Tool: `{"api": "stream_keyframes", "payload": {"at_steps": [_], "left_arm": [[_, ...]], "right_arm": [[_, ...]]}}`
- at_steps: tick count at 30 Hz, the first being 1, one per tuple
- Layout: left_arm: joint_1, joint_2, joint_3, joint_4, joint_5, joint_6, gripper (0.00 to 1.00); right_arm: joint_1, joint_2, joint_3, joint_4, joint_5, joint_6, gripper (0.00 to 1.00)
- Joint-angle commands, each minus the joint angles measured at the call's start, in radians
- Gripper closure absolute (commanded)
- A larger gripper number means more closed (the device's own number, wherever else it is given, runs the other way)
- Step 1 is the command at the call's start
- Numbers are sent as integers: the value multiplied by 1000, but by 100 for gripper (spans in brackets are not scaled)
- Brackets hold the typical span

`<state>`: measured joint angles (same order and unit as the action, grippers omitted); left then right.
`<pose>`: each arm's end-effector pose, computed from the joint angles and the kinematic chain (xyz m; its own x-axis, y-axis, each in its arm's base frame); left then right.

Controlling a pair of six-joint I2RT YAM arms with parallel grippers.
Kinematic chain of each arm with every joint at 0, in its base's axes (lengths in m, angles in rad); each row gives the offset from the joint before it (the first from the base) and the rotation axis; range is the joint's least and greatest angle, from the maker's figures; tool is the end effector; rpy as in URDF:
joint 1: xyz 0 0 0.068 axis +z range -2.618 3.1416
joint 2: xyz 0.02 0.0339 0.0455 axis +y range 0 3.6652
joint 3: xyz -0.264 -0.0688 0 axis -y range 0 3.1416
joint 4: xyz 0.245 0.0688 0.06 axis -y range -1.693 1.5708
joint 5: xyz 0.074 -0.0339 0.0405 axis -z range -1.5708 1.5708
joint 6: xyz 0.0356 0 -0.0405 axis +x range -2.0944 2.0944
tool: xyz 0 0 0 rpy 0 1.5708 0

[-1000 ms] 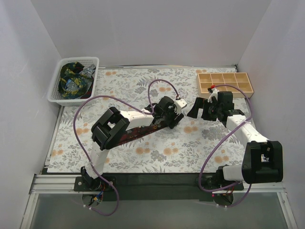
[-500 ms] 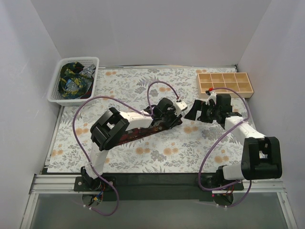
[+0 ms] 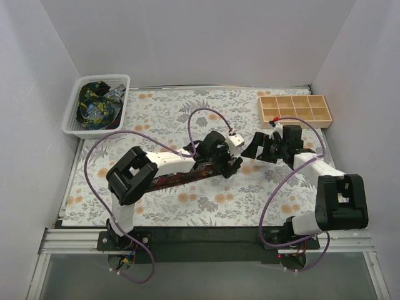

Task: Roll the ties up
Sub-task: Roll the tie

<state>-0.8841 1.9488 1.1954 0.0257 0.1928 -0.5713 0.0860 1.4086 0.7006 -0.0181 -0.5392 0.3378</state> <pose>0.2601 -0.3280 0.1626 -0.8142 0.1561 -0.5592 0.4868 0.7085 -0.5110 0.2781 0.0423 0.1909 -0.7753 0.2186 -0.5925 -0.2112 0.7944 0.5695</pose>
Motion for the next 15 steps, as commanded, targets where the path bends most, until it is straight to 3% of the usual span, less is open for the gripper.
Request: {"api": "stream_keyframes", "payload": {"at_steps": [1,5,9,15], "left_arm": [[7,-149,-26,36,-100,-102,7],[8,-238,-80,59,-180,-214,6],[7,-294,-109,36,-213,-442,10],[5,-298,-154,11,-194,-668,39]], "right_arm": [[-9,10,13,44,-28,6,7],[-9,53,27,67,-65,15,10],[-8,99,27,110,-108,41,12],[-6,157,23,150,-166,53,14]]}}
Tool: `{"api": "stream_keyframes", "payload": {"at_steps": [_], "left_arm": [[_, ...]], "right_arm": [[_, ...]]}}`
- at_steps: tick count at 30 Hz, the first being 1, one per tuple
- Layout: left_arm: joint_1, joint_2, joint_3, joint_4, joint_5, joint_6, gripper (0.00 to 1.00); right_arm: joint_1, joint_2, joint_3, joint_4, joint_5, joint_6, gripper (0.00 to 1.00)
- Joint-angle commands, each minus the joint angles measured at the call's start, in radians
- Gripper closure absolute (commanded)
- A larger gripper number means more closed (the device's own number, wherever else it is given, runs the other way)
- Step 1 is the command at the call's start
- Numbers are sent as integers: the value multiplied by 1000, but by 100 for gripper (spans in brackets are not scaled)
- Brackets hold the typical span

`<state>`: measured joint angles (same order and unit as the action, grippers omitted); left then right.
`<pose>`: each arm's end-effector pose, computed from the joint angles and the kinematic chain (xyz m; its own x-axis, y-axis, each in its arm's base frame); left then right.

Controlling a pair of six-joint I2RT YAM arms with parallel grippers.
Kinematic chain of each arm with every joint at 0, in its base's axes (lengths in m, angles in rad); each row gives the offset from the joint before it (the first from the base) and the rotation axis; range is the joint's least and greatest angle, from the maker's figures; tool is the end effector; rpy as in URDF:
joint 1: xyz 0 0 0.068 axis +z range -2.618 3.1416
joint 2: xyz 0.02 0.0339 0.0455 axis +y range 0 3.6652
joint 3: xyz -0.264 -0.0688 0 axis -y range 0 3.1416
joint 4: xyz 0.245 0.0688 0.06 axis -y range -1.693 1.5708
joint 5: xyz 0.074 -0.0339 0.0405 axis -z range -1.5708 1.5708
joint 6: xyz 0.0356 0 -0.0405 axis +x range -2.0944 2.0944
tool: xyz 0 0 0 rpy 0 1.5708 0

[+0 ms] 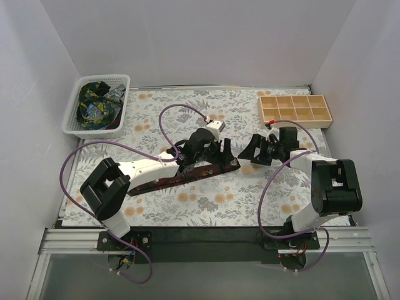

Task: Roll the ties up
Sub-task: Roll the tie

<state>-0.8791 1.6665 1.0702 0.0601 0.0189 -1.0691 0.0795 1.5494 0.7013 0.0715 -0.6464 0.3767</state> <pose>0.2392 -0.2899 0.2324 -0.8409 -0.3590 -0.4050 0.0896 0.6456 -0.7584 0.2918 0.0448 0.1616 -0.8305 0.2284 -0.5080 -0.2002 0.7287 0.6549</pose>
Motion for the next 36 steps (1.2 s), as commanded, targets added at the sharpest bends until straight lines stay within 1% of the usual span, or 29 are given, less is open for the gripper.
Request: {"api": "stream_keyframes", "payload": {"at_steps": [1,2,3,5,11,22,30,36], "left_arm": [[0,-11,-32,-23,-20,-202,44],[2,2,-32,-25,-20,-209,51],[0,9,-32,-28,-20,-213,54],[0,31,-26,-36,-20,-233,56],[2,78,-16,-40,-33,-255,59],[3,147,7,-49,-63,-267,65],[12,168,16,-54,-74,-270,71],[19,180,23,-54,-60,-269,72]], "right_arm": [[2,21,23,60,-65,13,15],[2,26,21,62,-67,14,15],[2,34,21,66,-68,13,15],[6,44,14,73,-76,11,16],[16,77,-5,126,-107,30,18],[43,130,-20,152,-133,28,21],[57,179,-34,186,-151,30,23],[83,232,-36,220,-159,30,25]]}}
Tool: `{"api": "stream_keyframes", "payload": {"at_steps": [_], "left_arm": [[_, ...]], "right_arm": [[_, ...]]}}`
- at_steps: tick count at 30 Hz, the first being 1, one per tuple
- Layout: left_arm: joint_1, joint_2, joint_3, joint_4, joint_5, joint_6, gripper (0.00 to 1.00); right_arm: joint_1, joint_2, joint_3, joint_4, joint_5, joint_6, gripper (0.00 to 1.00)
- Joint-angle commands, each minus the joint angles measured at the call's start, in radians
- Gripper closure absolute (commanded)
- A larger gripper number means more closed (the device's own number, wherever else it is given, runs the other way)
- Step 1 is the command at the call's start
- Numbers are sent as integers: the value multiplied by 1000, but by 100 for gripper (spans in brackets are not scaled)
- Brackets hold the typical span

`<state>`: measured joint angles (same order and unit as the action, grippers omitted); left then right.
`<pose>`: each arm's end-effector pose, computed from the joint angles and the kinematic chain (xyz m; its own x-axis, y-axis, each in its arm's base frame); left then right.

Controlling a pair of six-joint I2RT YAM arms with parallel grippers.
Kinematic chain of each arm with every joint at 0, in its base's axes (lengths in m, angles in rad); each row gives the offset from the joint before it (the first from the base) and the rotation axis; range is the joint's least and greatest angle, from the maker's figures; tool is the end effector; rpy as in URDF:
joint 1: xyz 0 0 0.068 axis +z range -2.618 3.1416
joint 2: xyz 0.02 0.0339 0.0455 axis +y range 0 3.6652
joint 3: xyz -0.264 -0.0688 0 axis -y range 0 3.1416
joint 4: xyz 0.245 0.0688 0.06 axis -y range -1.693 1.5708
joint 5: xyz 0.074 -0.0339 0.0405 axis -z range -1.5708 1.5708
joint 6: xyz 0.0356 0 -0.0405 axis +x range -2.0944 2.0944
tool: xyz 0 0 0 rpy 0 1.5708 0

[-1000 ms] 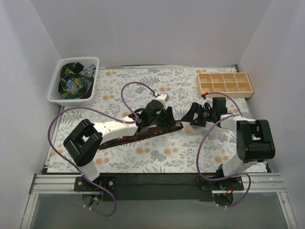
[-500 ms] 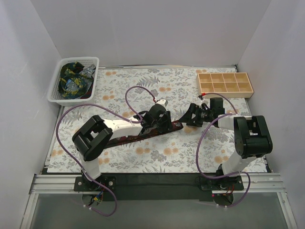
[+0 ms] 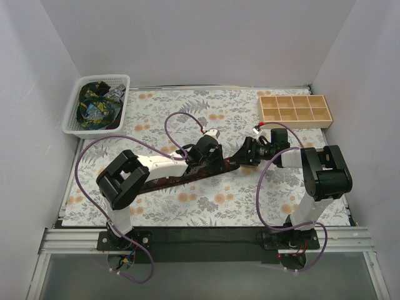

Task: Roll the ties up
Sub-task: Roll the tie

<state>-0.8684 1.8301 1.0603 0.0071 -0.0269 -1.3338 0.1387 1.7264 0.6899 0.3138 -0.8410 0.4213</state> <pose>0.2492 -0.2929 0.1655 -0.8343 -0.5184 -0.1878 -0.2577 0.6677 -0.6984 0.3040 0.0692 0.1294 -0.8619 0.1550 -0.4828 -0.3215 0.5694 0.7566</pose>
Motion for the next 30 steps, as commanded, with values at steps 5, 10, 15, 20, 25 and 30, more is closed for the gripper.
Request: {"api": "stream_keyframes", "payload": {"at_steps": [5,10,15,20,25,30], "left_arm": [[9,27,32,-1,-7,-8,73],[11,46,27,-29,-8,-19,73],[14,66,33,-35,-7,-30,74],[22,70,38,-36,4,-48,75],[22,67,32,-30,65,-68,75],[17,18,-3,-16,85,-91,73]], "right_arm": [[55,102,-35,4,40,-10,28],[70,111,-70,19,60,4,32],[75,121,-75,30,77,11,38],[87,114,-66,36,89,10,53],[90,78,-46,31,120,5,77],[90,16,28,-128,213,-103,99]]}}
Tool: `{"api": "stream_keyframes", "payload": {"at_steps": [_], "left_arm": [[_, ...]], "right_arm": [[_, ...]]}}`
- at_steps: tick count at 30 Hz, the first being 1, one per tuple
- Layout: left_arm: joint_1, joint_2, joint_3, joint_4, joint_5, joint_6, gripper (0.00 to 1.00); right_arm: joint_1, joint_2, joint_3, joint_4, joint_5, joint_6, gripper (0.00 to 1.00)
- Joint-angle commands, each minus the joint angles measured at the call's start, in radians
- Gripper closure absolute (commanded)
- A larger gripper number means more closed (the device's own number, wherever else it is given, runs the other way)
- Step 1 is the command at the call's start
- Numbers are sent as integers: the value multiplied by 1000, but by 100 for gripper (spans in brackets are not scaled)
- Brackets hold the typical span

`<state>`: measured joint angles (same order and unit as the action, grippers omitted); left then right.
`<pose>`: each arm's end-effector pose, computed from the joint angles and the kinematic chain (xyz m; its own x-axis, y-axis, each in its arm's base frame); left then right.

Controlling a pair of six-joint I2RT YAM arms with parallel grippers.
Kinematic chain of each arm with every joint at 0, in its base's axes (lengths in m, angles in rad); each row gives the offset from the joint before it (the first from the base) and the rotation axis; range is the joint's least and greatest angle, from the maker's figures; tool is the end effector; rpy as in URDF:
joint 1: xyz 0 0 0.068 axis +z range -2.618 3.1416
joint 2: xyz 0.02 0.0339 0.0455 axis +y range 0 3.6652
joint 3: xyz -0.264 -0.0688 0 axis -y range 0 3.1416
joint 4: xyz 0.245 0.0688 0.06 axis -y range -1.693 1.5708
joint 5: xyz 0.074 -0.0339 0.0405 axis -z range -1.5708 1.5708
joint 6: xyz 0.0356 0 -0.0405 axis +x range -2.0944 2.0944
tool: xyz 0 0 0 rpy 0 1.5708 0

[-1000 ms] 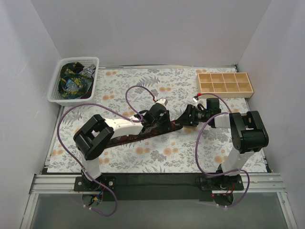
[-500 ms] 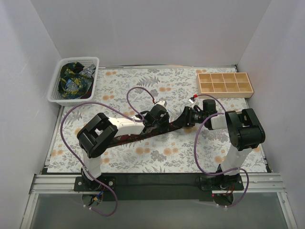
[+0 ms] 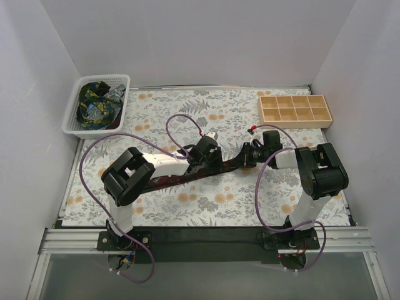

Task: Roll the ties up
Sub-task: Roll the tie

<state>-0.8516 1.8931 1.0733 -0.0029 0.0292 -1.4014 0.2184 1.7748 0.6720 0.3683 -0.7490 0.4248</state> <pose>0.2556 -0.2935 0.1454 -0.8356 -0.5414 -0.0936 -0.3470 0.6521 -0.6741 0.2992 0.0912 0.1134 -0.8649 0.1172 -0.4881 -0.3244 0.6115 0.7217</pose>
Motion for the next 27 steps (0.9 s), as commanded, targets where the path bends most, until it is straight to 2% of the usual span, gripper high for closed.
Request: {"api": "stream_keyframes", "payload": {"at_steps": [1,3,4,6,8,11,12,14,19,27], "left_arm": [[-1,-72,-21,-5,29,-24,70],[-1,-106,-32,-12,18,-18,63],[-1,-129,-32,-37,6,-10,55],[0,-199,-36,-72,-24,2,48],[9,-271,-42,-130,-64,22,37],[28,-365,-61,-213,-101,57,29],[54,-426,-91,-271,-123,86,27],[78,-443,-102,-302,-120,108,27],[132,-554,-153,-387,-159,188,27],[180,-628,-254,-384,-287,240,27]], "right_arm": [[10,-44,64,-222,144,-133,99],[10,-61,121,-344,221,-216,99],[10,-77,139,-367,247,-245,99],[10,-86,184,-503,318,-293,99],[16,-91,253,-572,374,-359,99],[42,-86,340,-687,506,-420,99],[79,-77,391,-745,637,-466,99],[88,-68,423,-781,674,-477,99],[162,-32,498,-858,924,-486,99],[315,41,590,-962,1316,-431,99]]}}
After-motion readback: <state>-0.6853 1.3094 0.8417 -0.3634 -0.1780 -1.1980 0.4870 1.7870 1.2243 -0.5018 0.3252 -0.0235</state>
